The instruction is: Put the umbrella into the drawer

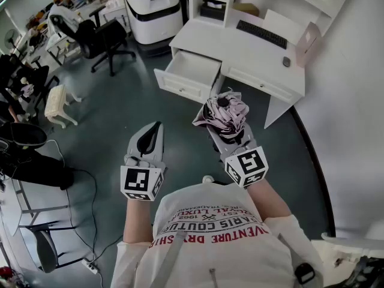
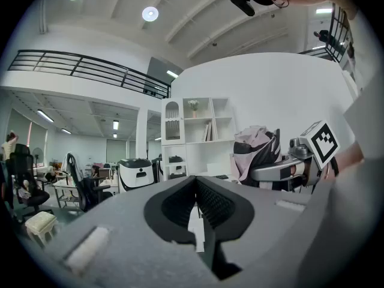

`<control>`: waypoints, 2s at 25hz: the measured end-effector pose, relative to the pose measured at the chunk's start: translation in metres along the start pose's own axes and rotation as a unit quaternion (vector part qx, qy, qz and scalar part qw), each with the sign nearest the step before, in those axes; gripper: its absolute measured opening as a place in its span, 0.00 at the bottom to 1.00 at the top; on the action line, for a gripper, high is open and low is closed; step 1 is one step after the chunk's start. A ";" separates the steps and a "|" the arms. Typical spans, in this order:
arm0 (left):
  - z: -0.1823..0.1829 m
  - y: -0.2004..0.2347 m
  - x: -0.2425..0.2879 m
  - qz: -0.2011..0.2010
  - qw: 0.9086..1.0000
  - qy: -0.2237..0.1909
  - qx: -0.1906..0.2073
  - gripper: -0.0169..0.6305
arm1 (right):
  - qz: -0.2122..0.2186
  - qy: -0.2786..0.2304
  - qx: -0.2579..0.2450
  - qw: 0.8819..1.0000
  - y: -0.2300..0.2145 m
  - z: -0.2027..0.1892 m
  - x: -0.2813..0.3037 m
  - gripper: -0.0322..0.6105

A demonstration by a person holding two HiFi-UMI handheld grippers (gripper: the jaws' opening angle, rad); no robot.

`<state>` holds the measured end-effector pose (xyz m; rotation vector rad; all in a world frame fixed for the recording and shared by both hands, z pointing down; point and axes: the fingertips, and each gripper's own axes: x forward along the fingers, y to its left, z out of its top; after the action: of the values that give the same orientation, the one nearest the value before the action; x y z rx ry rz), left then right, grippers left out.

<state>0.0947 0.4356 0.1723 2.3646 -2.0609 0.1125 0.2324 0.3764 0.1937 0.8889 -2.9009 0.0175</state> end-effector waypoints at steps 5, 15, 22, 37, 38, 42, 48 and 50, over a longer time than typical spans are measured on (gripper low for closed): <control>-0.006 0.005 0.005 0.006 1.000 -0.001 -0.010 0.04 | 0.001 0.001 -0.001 1.000 -0.005 -0.004 0.004 0.34; -0.017 0.024 0.007 0.022 1.000 -0.003 -0.020 0.04 | 0.011 0.003 0.000 1.000 -0.001 -0.009 0.027 0.35; -0.035 0.044 0.036 0.023 0.999 0.018 -0.031 0.04 | 0.027 0.018 0.015 0.999 -0.016 -0.022 0.066 0.35; -0.027 0.136 0.241 0.038 0.999 0.006 -0.013 0.04 | 0.082 0.038 0.026 0.996 -0.159 -0.026 0.265 0.35; -0.024 0.141 0.257 0.038 0.999 0.004 -0.010 0.04 | 0.084 0.039 0.025 0.995 -0.169 -0.025 0.276 0.35; -0.028 0.162 0.310 0.044 0.999 0.006 -0.006 0.04 | 0.085 0.046 0.030 0.995 -0.205 -0.029 0.316 0.35; -0.047 0.180 0.367 0.018 0.999 0.027 -0.018 0.04 | 0.071 0.078 0.050 0.993 -0.238 -0.052 0.353 0.35; -0.051 0.189 0.384 0.007 0.999 0.032 -0.021 0.04 | 0.062 0.088 0.056 0.993 -0.246 -0.060 0.364 0.35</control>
<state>-0.0431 0.0323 0.2364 2.2916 -2.0311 0.1398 0.0758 -0.0280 0.2873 0.6839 -2.8060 0.2575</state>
